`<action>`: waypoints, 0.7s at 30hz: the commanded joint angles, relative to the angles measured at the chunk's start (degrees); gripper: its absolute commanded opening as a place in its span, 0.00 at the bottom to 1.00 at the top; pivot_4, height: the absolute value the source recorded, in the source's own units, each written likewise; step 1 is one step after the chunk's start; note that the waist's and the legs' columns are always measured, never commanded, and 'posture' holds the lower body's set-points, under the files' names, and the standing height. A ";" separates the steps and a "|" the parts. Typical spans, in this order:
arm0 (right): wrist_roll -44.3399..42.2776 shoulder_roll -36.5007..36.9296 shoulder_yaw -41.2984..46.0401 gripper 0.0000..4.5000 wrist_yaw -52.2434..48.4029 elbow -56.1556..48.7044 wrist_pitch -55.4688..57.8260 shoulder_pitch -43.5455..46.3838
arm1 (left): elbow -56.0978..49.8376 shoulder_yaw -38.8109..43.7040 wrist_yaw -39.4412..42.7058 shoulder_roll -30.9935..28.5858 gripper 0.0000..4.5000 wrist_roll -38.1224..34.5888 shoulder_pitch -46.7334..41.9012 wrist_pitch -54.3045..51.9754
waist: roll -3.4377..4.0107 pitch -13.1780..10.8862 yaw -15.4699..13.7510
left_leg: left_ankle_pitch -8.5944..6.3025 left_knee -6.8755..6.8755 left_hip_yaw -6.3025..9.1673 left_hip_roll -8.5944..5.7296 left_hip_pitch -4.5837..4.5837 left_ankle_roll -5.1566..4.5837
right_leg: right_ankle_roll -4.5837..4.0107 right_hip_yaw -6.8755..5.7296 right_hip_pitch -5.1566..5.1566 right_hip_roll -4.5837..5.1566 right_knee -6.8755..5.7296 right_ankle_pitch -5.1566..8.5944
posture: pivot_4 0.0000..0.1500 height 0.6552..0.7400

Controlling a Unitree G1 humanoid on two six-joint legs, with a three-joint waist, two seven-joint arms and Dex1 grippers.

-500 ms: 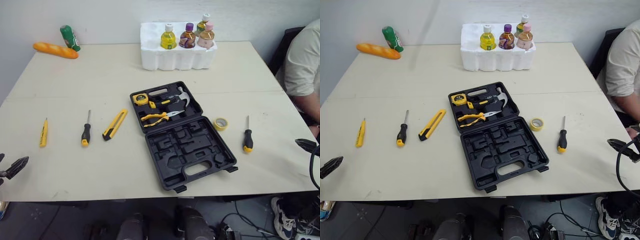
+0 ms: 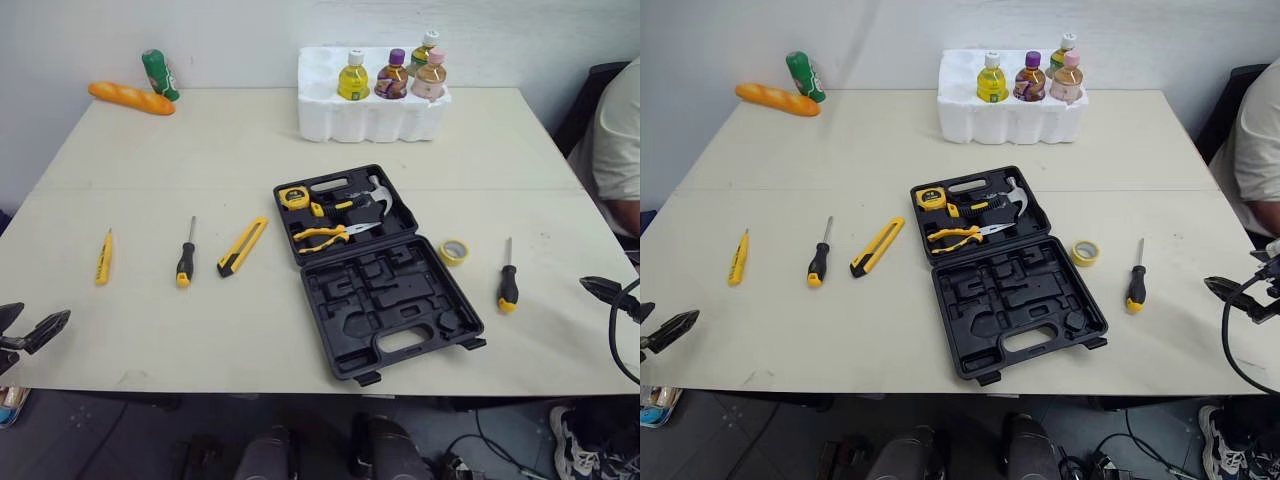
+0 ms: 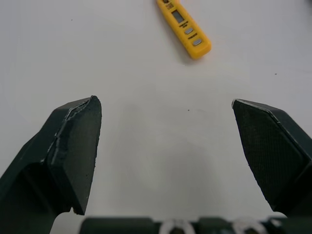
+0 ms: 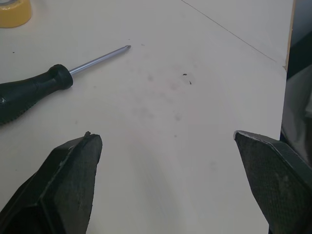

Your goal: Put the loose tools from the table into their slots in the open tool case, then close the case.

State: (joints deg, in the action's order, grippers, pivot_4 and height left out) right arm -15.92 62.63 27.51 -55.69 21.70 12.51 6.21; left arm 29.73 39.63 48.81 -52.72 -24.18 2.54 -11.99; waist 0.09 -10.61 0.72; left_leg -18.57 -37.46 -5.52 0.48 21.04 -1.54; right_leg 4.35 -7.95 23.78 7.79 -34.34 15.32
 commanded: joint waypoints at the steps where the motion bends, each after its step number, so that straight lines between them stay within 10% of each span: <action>1: -1.33 0.49 3.76 1.00 0.74 -2.55 0.74 -1.08 | -2.60 -0.11 0.82 -1.10 0.99 -0.77 -0.88 -0.55 | 0.00 0.00 -0.16 | -0.02 0.01 -0.02 0.00 0.00 0.03 | 0.00 0.03 0.02 0.00 -0.01 0.00 | 1.00 0.96; 11: -0.74 0.35 3.02 1.00 3.40 -3.31 1.13 -0.01 | -8.85 -4.54 2.13 -0.70 0.99 -1.48 -4.35 -4.44 | 0.00 0.00 -0.40 | -0.04 0.00 -0.21 0.05 -0.06 0.07 | 0.00 0.19 0.09 -0.10 -0.09 0.00 | 1.00 0.96; 21: -2.27 -1.16 -5.14 0.95 3.64 -15.91 7.13 5.97 | -36.56 -17.51 -1.29 3.87 0.94 -4.43 -8.53 -16.01 | 0.00 0.00 -0.59 | 0.08 -0.12 -0.33 0.14 -0.03 -0.15 | 0.00 0.33 0.11 -0.22 -0.33 0.00 | 1.00 0.96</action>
State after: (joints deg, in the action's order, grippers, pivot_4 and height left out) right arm -16.83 61.52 22.75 -52.13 9.27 18.35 10.50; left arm -2.05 24.25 49.03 -49.33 -27.37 -4.59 -26.02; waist 0.09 -10.61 0.13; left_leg -18.50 -37.68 -5.84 0.65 21.02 -1.67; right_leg 4.35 -7.62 23.88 7.55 -34.67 15.31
